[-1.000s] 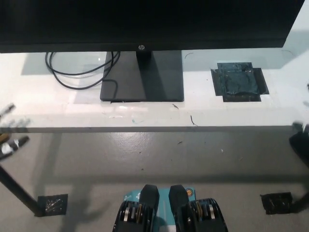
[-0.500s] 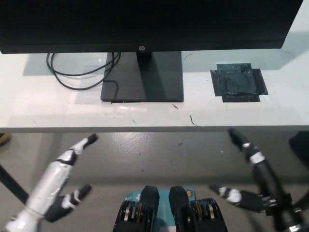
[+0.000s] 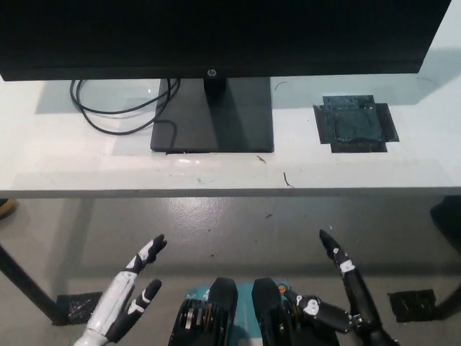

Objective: The monitor is placed at the center of the table and the robot uses both its hand to grab the left and right sides of the monitor to tilt the angle of the monitor downwards

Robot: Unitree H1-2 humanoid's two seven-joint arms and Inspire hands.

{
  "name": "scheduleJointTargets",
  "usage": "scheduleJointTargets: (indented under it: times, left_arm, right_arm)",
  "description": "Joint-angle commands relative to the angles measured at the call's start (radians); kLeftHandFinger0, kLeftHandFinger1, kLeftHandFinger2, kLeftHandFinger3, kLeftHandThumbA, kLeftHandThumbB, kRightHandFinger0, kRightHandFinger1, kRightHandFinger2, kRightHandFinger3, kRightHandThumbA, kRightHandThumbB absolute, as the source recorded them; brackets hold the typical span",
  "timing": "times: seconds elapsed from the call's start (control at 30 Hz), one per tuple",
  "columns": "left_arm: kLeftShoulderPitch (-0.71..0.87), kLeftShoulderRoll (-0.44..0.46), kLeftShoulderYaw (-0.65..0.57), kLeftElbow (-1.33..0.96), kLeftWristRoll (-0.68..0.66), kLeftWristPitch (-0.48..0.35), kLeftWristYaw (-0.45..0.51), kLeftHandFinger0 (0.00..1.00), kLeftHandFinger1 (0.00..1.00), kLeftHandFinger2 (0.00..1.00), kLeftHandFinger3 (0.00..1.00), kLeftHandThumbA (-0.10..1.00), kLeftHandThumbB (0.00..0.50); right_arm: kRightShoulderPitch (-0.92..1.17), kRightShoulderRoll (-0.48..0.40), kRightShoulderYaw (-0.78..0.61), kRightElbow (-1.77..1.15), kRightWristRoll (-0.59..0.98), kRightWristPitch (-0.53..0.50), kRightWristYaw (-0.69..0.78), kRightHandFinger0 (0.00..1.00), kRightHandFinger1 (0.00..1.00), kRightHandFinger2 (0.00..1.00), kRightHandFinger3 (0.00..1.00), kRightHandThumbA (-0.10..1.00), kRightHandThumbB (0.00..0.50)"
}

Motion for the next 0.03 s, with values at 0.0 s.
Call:
scheduleJointTargets:
  times: [0.0]
  left_arm:
    - [-0.050,0.005,0.008,0.093,-0.001,-0.116,0.053,1.00,1.00,1.00,1.00,1.00,0.224]
  right_arm:
    - [-0.089,-0.030,0.069,0.109,-0.090,-0.140,-0.318,1.00,1.00,1.00,1.00,1.00,0.345]
